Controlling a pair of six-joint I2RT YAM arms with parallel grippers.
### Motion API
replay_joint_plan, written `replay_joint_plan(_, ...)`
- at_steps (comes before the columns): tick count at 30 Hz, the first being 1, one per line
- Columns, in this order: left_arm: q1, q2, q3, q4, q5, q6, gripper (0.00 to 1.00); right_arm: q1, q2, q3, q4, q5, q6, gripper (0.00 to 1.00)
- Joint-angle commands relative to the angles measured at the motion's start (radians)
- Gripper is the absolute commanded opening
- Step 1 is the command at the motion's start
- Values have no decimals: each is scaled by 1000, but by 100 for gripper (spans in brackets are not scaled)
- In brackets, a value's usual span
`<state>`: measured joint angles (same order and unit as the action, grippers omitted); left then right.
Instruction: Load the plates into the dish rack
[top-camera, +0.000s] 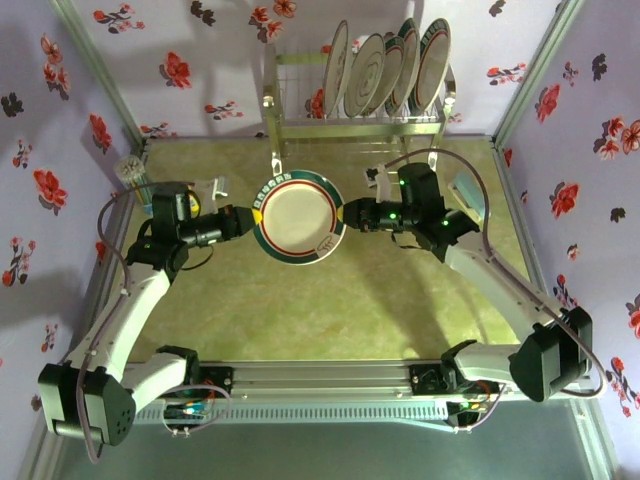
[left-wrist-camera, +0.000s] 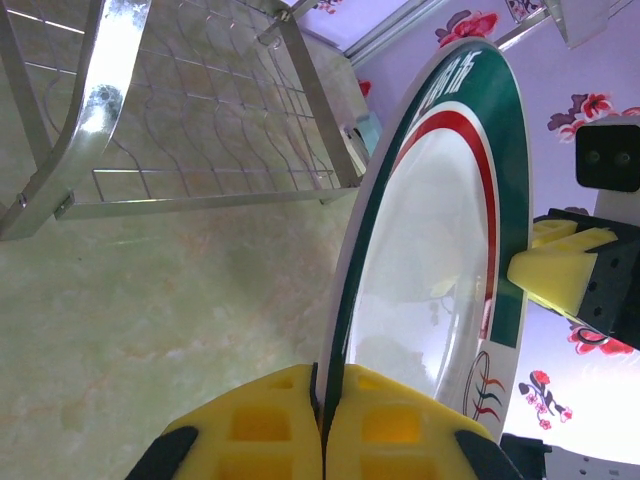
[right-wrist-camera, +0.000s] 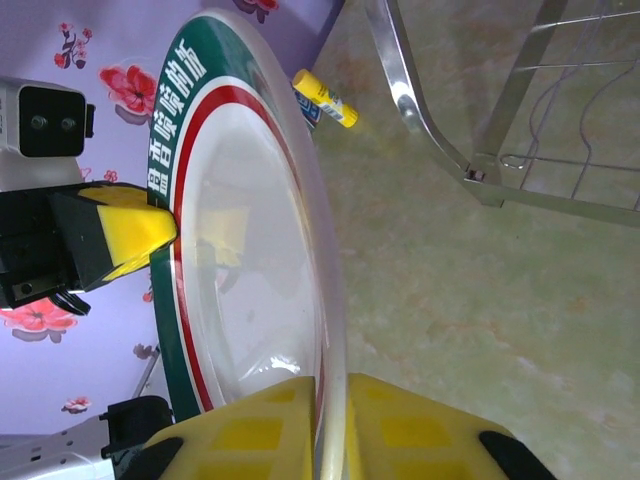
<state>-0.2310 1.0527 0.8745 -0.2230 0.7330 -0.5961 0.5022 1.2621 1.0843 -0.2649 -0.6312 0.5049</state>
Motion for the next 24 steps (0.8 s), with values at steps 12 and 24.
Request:
replay_joint_plan(12, -7, 1, 32, 58, 9, -20, 0, 16, -11, -20, 29, -28, 14, 18)
replay_joint_plan(24, -7, 1, 35, 51, -4, -18, 11, 23, -19, -4, 6, -13, 1, 0)
